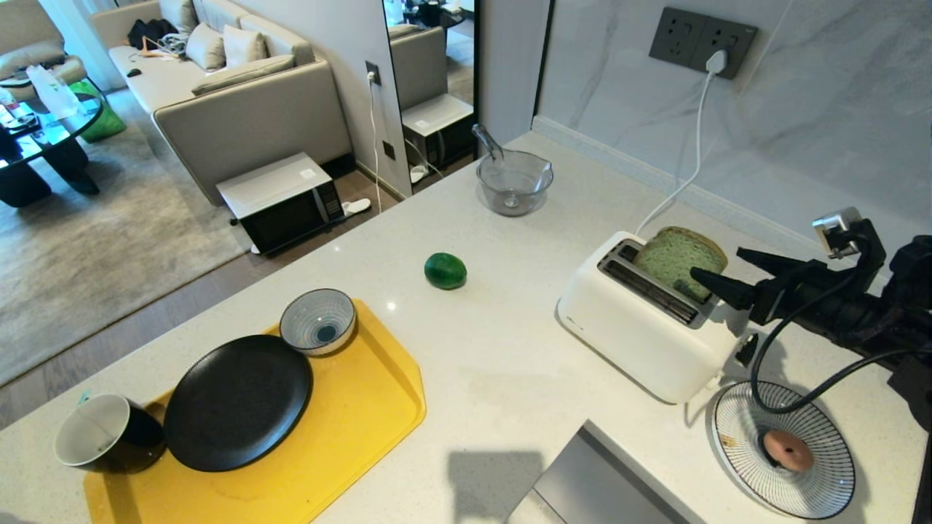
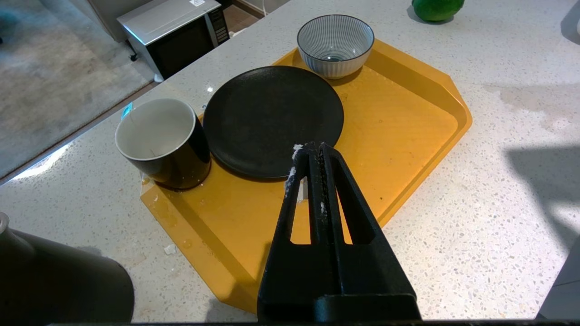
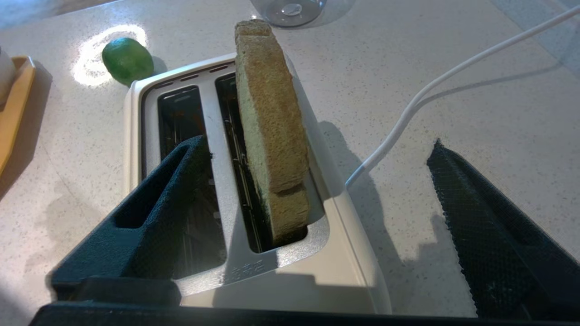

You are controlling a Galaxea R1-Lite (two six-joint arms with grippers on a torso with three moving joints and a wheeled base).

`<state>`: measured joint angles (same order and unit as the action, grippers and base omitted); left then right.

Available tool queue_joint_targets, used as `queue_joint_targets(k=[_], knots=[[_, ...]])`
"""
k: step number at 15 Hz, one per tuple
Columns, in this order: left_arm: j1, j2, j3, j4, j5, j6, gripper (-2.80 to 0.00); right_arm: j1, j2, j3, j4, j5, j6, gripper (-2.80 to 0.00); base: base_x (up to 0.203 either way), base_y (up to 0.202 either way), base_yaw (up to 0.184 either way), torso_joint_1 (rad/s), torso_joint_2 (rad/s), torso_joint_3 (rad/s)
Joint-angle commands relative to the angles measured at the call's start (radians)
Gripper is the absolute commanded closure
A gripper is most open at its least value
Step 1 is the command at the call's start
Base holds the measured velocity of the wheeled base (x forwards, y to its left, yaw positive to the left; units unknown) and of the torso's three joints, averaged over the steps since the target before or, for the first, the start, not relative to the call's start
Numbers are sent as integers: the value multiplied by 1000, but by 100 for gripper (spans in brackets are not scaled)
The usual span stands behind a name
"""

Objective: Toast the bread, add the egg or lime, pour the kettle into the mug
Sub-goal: Put the baked bread on a plate

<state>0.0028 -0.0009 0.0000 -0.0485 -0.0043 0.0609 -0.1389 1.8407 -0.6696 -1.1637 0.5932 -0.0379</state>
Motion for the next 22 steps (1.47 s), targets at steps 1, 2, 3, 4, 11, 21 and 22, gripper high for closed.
queue_joint_targets(k=[1,2,3,4,11,21,22], knots=[[0,-2,17,-1,0,0,0,13,9,-7,-7,4,0,0,0,0,0,0,0,0],[0,-2,17,-1,0,0,0,16,9,-5,-7,2,-2,0,0,0,0,0,0,0],[0,-2,17,-1,0,0,0,16,9,-5,-7,2,-2,0,0,0,0,0,0,0],[0,-2,17,-1,0,0,0,16,9,-5,-7,2,0,0,0,0,0,0,0,0],[0,-2,17,-1,0,0,0,51,-24,9,-61,4,3,0,0,0,0,0,0,0],[0,-2,17,-1,0,0,0,66,-329,128,-63,-83,-8,0,0,0,0,0,0,0],[0,-2,17,-1,0,0,0,66,-360,129,-60,-95,-7,0,0,0,0,0,0,0]])
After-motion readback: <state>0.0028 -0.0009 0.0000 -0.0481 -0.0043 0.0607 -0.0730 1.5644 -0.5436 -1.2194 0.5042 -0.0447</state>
